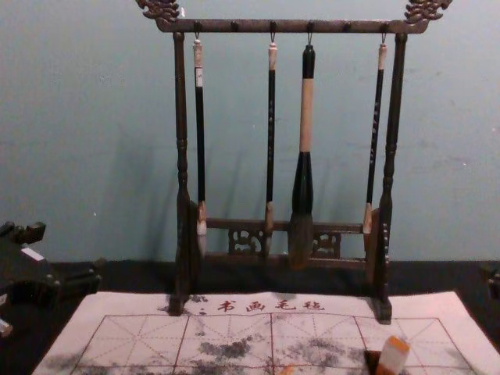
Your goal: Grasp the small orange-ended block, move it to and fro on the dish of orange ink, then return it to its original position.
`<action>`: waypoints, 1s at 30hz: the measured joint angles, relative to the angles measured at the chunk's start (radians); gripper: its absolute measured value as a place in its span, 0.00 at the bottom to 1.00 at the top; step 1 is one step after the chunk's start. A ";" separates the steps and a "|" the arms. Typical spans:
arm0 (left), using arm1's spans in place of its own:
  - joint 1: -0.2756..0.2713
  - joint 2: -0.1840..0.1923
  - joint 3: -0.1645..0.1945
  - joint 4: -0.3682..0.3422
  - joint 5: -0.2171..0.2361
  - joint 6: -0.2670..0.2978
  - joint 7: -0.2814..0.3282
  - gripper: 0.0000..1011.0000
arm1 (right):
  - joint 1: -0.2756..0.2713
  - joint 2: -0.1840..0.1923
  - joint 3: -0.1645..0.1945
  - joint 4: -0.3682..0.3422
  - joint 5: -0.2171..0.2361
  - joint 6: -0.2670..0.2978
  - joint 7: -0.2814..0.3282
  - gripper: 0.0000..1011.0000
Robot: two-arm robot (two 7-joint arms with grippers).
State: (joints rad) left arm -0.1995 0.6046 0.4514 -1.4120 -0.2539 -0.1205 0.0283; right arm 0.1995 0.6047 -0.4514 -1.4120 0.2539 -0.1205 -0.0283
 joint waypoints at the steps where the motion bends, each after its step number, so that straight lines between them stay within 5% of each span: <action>1: 0.000 0.000 0.000 0.000 0.000 0.000 0.000 0.99 | 0.000 0.000 0.000 0.000 0.000 0.000 0.000 0.99; 30: 0.000 0.000 0.000 0.000 0.000 0.000 0.000 0.99 | 0.000 0.000 0.000 0.000 0.000 0.000 0.000 0.99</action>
State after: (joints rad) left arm -0.1996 0.6047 0.4514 -1.4120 -0.2539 -0.1205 0.0283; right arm 0.1995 0.6047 -0.4514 -1.4120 0.2539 -0.1205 -0.0283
